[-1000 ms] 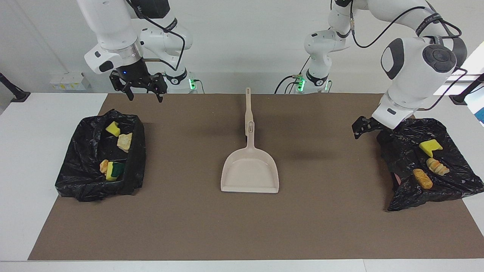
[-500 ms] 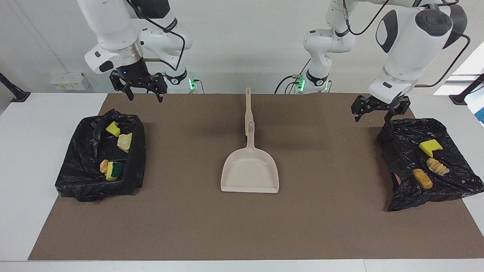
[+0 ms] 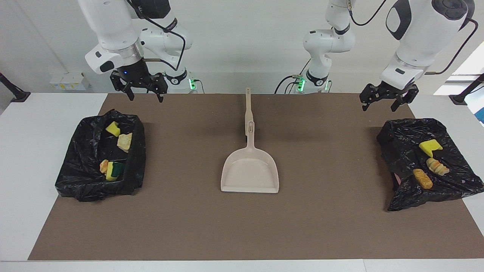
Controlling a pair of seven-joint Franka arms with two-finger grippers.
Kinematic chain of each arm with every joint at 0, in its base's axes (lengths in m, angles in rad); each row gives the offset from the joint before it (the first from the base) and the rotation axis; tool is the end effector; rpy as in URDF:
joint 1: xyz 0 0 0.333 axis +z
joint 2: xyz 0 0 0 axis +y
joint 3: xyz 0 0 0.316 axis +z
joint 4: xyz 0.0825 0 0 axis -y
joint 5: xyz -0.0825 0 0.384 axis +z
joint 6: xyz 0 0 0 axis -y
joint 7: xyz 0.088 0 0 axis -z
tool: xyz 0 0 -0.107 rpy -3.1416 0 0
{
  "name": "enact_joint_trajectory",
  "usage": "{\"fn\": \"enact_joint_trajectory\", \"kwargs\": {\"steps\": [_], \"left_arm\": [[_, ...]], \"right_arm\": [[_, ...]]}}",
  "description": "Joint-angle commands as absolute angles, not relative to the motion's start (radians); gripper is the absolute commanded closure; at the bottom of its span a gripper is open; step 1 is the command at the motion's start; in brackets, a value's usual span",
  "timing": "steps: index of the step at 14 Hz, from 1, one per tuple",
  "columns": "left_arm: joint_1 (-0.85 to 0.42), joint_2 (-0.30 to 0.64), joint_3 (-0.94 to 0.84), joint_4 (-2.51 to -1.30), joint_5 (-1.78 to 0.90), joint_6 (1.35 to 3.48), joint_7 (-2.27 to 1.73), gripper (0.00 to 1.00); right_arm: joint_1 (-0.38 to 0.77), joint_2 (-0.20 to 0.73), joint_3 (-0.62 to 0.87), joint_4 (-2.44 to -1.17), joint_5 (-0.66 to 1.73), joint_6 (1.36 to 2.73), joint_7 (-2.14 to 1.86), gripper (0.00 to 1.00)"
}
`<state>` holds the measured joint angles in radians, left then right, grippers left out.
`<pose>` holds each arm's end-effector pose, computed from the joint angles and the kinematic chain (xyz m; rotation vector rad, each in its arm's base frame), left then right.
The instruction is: Sweep and dump trash in bin
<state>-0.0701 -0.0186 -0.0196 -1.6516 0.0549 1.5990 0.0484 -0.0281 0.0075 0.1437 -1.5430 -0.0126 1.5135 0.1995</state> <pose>0.5476 -0.0436 0.5992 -3.0777 0.2167 0.0507 0.5476 0.0618 0.6285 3.1212 -0.1317 -0.0541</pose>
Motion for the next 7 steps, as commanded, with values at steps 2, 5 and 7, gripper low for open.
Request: {"fn": "enact_joint_trajectory", "kwargs": {"steps": [2,5,7], "left_arm": [[-0.069,-0.049,-0.018,-1.683,0.044,1.586,0.089,0.0],[-0.074,-0.054,-0.021,-1.68,0.028,1.594,0.069,0.0],[-0.069,-0.052,-0.018,-1.671,-0.003,1.618,0.078,0.0]], "right_arm": [[-0.038,-0.018,0.146,-1.574,0.005,1.536,0.172,0.0],[-0.038,-0.017,0.146,-1.574,0.005,1.536,0.169,0.0],[-0.038,-0.018,0.146,-1.574,0.005,1.536,0.169,0.0]]}}
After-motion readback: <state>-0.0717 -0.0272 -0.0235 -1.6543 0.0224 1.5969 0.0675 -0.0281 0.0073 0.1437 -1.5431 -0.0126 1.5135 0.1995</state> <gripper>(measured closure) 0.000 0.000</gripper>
